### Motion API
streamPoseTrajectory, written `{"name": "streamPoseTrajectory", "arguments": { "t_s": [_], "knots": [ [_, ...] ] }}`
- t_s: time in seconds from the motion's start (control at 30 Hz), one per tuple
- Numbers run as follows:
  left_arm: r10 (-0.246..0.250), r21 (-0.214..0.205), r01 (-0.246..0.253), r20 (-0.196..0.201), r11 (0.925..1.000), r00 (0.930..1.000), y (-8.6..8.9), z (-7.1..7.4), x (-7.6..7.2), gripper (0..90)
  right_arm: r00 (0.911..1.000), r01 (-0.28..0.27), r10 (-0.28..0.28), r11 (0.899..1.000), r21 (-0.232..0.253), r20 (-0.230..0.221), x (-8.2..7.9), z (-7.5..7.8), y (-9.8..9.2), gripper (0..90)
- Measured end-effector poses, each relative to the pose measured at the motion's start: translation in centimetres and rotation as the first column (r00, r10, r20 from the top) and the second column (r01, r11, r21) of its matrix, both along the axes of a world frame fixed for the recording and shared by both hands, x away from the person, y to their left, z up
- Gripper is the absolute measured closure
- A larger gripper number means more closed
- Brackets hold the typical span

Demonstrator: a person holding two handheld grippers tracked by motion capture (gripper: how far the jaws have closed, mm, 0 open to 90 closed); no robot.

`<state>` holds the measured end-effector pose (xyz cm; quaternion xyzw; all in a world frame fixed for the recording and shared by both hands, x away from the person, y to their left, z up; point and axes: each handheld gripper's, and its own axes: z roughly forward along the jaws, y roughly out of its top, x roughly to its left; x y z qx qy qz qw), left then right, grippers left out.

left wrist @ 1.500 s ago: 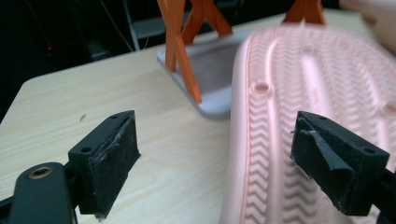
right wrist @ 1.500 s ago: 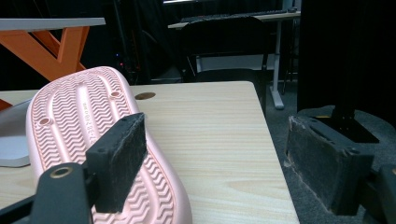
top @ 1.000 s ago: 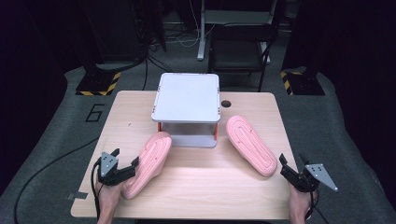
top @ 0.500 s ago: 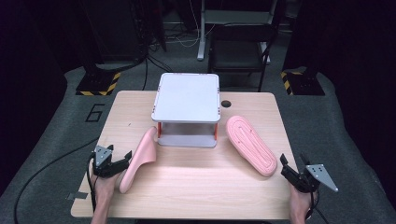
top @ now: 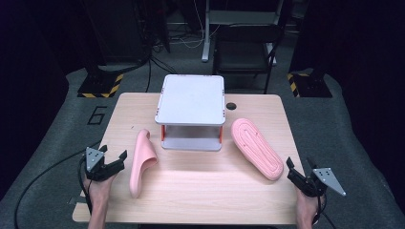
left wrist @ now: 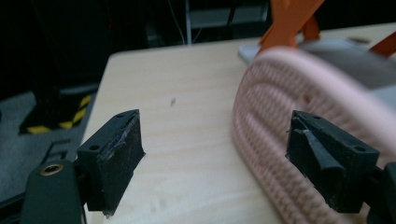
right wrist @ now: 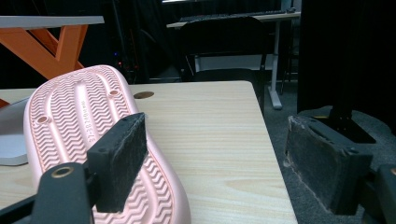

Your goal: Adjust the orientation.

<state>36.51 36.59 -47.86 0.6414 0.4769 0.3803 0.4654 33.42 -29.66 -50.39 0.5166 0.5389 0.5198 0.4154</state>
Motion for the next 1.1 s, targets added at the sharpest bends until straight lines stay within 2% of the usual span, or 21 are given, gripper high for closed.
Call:
{"name": "streamPoseTrajectory", "arguments": {
  "t_s": [0.07, 0.13, 0.23, 0.3, 0.33, 0.4, 0.53, 0.7, 0.83, 0.97, 1.03, 1.1],
  "knots": [
    [-0.045, 0.005, 0.045, 0.022, 0.9990, 0.9988, -0.9, 1.1, -0.4, 18.4, 1.0000, 0.001, -0.001, 1.000, -0.003, 0.001, 0.0, 0.0, 0.0, 20.8],
    [-0.107, 0.024, 0.107, 0.016, 0.9940, 0.9941, -1.9, 1.7, -0.6, 18.6, 1.0000, 0.000, 0.000, 1.000, -0.006, 0.000, 0.0, 0.0, 0.0, 20.8],
    [-0.182, 0.077, 0.184, -0.036, 0.9800, 0.9827, -3.2, 1.6, -0.4, 19.3, 1.0000, -0.001, 0.001, 1.000, -0.006, 0.001, -0.1, 0.1, 0.0, 20.8],
    [-0.188, 0.110, 0.195, -0.071, 0.9745, 0.9796, -3.6, 0.9, -0.2, 20.9, 1.0000, 0.003, -0.003, 1.000, -0.002, -0.001, -0.1, 0.1, -0.1, 20.8],
    [-0.203, 0.093, 0.208, -0.065, 0.9737, 0.9771, -3.4, 0.8, -0.1, 21.0, 1.0000, 0.001, -0.001, 1.000, 0.005, 0.002, -0.1, 0.1, -0.1, 20.7],
    [-0.200, 0.059, 0.204, -0.066, 0.9772, 0.9776, -2.9, 0.7, -0.1, 21.7, 1.0000, -0.001, 0.001, 1.000, 0.006, 0.003, -0.1, 0.1, -0.1, 20.7],
    [-0.168, 0.042, 0.170, -0.050, 0.9846, 0.9846, -1.5, 0.7, -0.4, 21.7, 1.0000, -0.001, 0.001, 1.000, 0.005, 0.002, -0.1, 0.1, -0.2, 20.8],
    [-0.109, -0.026, 0.108, -0.041, 0.9938, 0.9932, 0.9, 0.3, -0.7, 21.7, 1.0000, -0.001, 0.001, 1.000, -0.002, 0.001, -0.1, 0.1, -0.1, 20.8],
    [-0.069, -0.081, 0.065, -0.051, 0.9946, 0.9963, 2.9, -0.5, -0.8, 21.7, 1.0000, -0.003, 0.003, 1.000, -0.003, 0.001, -0.1, 0.1, 0.0, 20.8],
    [-0.051, -0.139, 0.043, -0.058, 0.9894, 0.9970, 4.3, -1.3, -0.6, 21.6, 1.0000, -0.004, 0.004, 1.000, -0.006, 0.000, 0.0, 0.1, 0.1, 20.8],
    [-0.032, -0.142, 0.023, -0.064, 0.9896, 0.9975, 4.8, -1.5, -0.5, 21.6, 1.0000, -0.007, 0.007, 1.000, -0.005, -0.002, 0.0, 0.1, 0.1, 20.7],
    [-0.012, -0.127, 0.002, -0.076, 0.9919, 0.9970, 5.2, -1.8, -0.4, 21.6, 1.0000, -0.006, 0.006, 1.000, -0.005, 0.002, 0.0, 0.0, 0.2, 20.8]
  ]
}}
